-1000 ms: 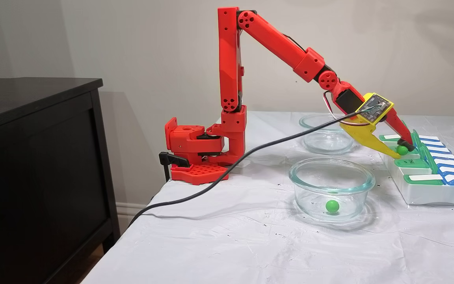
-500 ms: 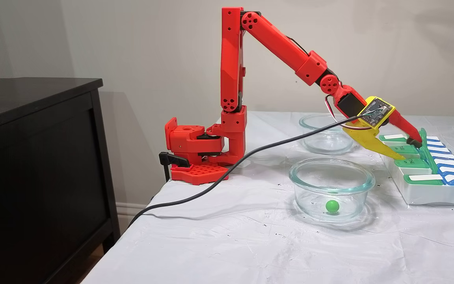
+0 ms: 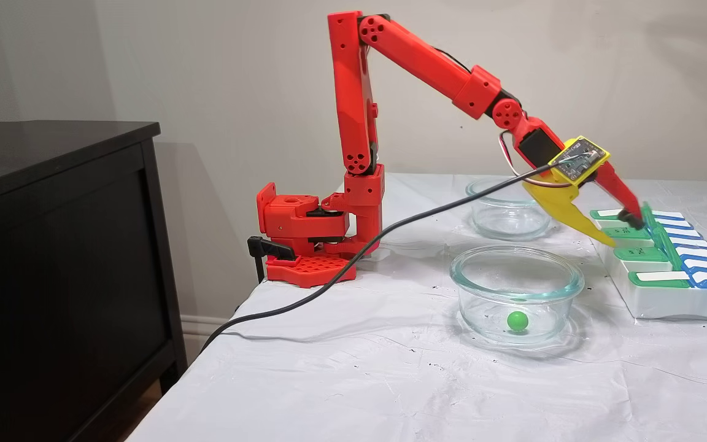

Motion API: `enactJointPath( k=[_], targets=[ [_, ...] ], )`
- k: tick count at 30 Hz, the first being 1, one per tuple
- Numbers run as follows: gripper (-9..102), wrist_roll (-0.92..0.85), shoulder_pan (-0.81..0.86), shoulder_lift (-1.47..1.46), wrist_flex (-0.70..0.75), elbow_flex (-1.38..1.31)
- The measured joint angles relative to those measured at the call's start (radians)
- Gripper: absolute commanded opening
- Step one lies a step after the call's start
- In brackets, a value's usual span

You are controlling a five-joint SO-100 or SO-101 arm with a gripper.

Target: Sort medicines into box.

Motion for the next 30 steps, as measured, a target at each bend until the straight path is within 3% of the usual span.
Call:
enactJointPath(
  k=[8,14,18,30],
  targets=[
    [0,-0.009,0.075,0.262,0.233,0.003],
    [0,-0.121,0.195,0.288,0.591,-0.118],
    [0,-0.17,0.258,0.284,0.73,-0.196],
    [0,-0.21,0.5,0.152,0.893,-0.293]
  ],
)
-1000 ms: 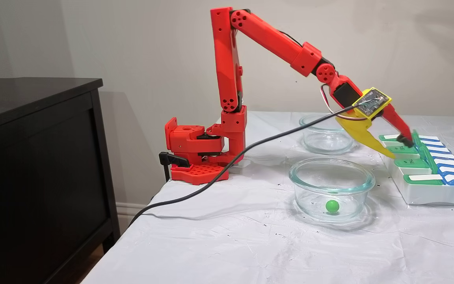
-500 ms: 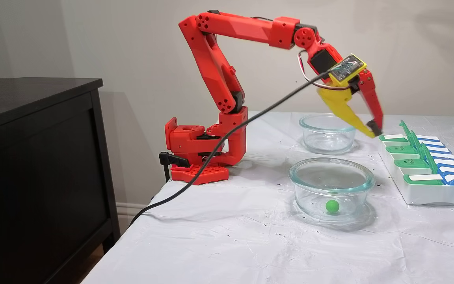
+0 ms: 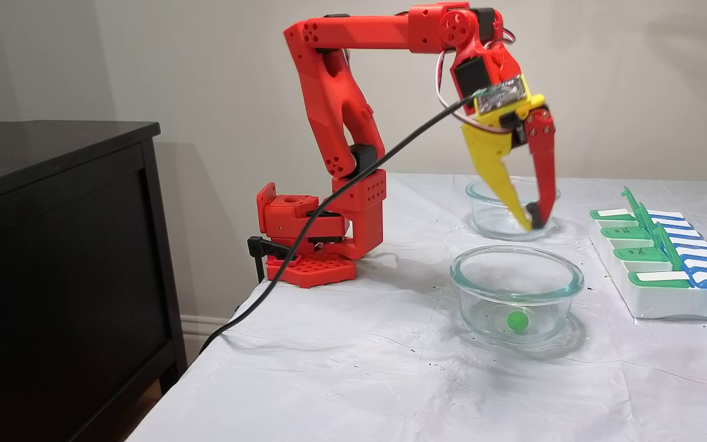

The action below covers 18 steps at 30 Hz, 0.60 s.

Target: Sort medicines into box.

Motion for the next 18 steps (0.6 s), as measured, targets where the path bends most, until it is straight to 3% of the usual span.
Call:
enactJointPath(
  k=[12,18],
  targets=[
    [1,-0.506,0.095,-0.158,-0.051,-0.006],
    [10,-0.545,0.135,-0.235,-0.032,-0.067]
  ],
)
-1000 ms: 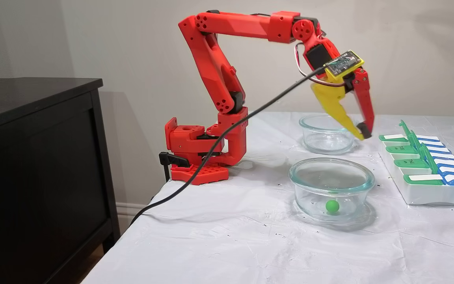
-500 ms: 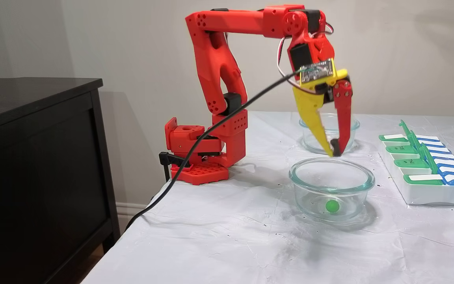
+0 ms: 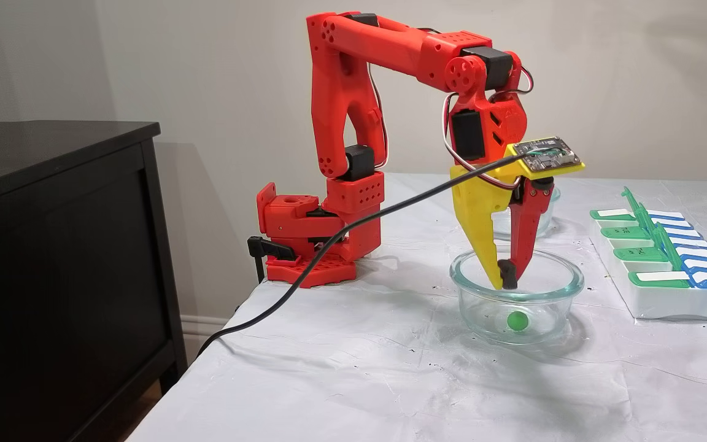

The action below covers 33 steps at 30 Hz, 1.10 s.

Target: Sort medicines into box.

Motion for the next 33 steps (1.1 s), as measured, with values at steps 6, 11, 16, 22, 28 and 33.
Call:
enactJointPath(
  k=[6,11,16,22,28,33],
  targets=[
    [25,0.115,-0.005,-0.046,0.0,-0.003],
    [28,0.247,-0.003,-0.048,0.003,-0.003],
    [24,0.29,-0.008,-0.048,-0.015,-0.003],
    [23,0.295,-0.008,-0.043,-0.048,0.061],
    [23,0.295,-0.012,-0.041,-0.083,0.117],
    [23,0.295,-0.009,-0.041,-0.115,0.118]
  ],
)
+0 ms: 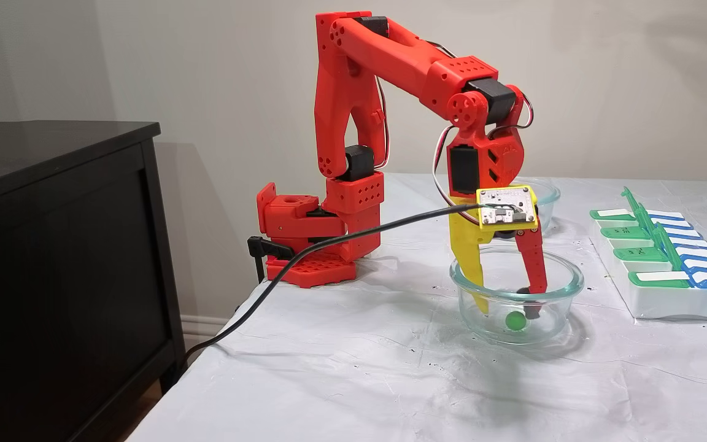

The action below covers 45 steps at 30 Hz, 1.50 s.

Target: Sort medicines into box.

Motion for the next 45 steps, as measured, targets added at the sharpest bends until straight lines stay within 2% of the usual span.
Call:
enactJointPath(
  k=[17,24,45],
  targets=[
    [21,0.002,-0.011,0.0,-0.034,0.0],
    [20,0.005,-0.012,-0.038,-0.091,0.003],
    [18,0.009,-0.035,-0.091,-0.107,0.002]
  ],
)
